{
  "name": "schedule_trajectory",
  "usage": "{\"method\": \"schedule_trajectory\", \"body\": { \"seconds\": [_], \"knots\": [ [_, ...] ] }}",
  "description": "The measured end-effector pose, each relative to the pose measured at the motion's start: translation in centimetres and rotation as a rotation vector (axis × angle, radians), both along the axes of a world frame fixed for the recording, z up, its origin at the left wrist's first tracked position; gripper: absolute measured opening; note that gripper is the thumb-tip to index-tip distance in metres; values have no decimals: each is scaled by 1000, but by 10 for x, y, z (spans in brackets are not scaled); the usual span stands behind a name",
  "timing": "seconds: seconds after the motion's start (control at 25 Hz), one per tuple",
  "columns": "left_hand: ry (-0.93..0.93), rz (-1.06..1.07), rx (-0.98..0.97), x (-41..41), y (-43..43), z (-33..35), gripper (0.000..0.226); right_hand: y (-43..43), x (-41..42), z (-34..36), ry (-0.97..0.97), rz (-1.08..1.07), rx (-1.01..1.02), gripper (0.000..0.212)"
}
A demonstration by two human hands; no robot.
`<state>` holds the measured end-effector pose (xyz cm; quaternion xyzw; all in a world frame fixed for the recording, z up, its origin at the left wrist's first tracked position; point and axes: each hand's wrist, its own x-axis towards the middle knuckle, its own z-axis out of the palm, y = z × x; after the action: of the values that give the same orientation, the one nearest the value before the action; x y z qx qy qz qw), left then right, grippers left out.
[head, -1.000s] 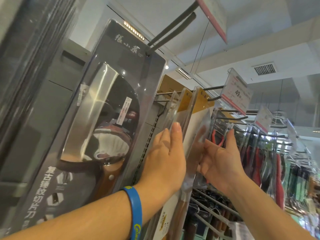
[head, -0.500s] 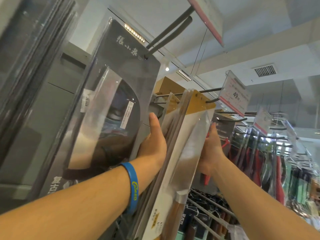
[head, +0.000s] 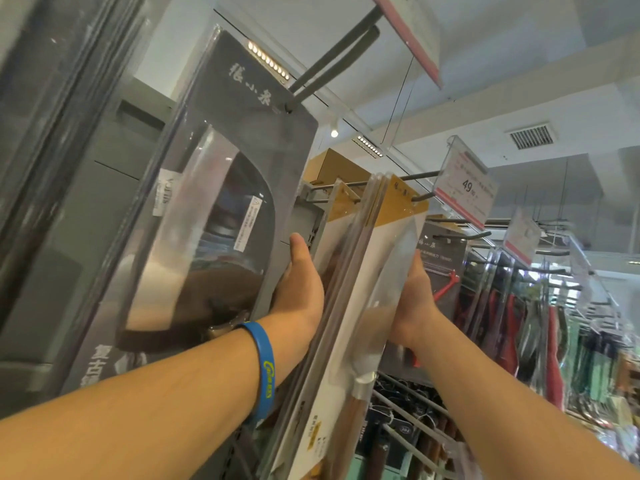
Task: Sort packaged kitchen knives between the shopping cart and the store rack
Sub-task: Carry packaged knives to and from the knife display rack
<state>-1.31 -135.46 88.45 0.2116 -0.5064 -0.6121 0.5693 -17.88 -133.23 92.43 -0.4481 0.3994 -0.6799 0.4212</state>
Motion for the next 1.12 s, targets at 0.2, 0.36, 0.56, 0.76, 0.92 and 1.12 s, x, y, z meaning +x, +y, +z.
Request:
{"method": "schedule_trajectory", "body": {
  "seconds": [0.2,0.36,0.56,0.76,0.92,1.12],
  "knots": [
    [36,-102,-3,0,5,3,89,10,-3,-3,-34,148,-20,115],
    [-40,-141,-36,-4,13,4,98,24,1,-7,-47,217,-65,113],
    [-160,-41,2,4,9,7,104,35,4,-7,14,64,-38,105],
    [-186,-14,-9,4,11,3,98,38,8,-14,31,-49,-43,100],
    [-206,65,-36,8,16,-3,82,49,16,-22,58,-96,-62,98],
    [-274,184,-243,17,25,-22,68,63,29,-38,303,-532,-139,54]
  ]
}}
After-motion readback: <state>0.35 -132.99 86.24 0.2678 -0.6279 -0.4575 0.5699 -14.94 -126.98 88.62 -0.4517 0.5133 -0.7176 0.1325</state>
